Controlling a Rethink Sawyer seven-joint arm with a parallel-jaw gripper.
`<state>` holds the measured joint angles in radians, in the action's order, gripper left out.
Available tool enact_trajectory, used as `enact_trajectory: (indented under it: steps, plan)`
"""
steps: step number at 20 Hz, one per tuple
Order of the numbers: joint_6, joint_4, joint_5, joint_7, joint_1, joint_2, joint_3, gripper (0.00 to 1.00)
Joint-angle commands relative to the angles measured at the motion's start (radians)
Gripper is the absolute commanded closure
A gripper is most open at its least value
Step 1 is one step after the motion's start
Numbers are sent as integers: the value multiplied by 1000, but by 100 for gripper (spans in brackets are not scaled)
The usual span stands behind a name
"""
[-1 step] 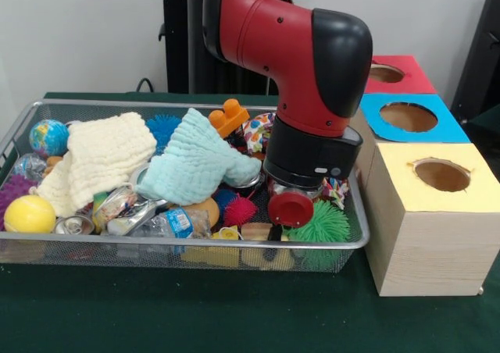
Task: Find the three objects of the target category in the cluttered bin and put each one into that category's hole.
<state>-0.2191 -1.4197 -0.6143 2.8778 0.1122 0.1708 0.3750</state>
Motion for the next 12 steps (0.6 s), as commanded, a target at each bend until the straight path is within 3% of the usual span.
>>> enact_trajectory:
  steps: [1, 12]
  plan:
    - [-132, 110, 8, 81, 3, -119, -61, 100]
    - [-157, 81, 13, 87, 16, -60, -50, 100]
